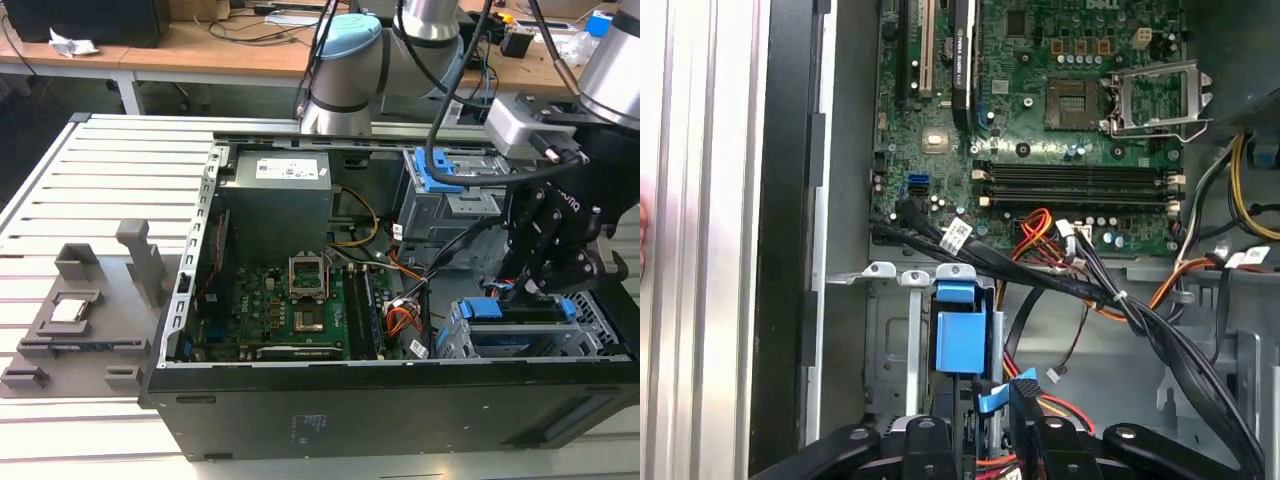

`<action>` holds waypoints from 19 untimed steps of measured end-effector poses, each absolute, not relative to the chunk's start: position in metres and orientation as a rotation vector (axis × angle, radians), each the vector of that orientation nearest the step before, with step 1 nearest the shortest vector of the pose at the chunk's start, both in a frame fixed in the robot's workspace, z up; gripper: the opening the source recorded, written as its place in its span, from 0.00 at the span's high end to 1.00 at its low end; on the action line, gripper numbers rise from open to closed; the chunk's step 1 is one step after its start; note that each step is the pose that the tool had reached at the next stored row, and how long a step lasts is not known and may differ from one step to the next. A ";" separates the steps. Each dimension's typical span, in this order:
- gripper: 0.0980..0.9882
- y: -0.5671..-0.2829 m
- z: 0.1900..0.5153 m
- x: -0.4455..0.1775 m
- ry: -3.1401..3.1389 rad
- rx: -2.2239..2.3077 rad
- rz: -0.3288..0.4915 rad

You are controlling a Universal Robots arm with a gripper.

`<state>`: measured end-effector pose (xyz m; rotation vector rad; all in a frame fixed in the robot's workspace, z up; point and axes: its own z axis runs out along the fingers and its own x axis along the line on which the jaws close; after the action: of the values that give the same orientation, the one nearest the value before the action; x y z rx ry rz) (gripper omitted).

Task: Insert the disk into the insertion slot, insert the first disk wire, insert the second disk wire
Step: 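Insert the second disk wire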

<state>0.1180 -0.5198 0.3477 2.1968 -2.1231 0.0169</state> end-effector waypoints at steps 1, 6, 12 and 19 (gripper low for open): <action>0.70 -0.519 0.346 0.116 -2.112 2.207 0.019; 0.70 -0.519 0.343 0.112 -2.084 2.215 0.039; 0.87 -0.519 0.343 0.112 -2.083 2.215 0.039; 0.91 -0.519 0.343 0.118 -2.083 2.216 0.036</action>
<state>0.1177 -0.5194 0.3434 2.2157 -2.0832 0.0356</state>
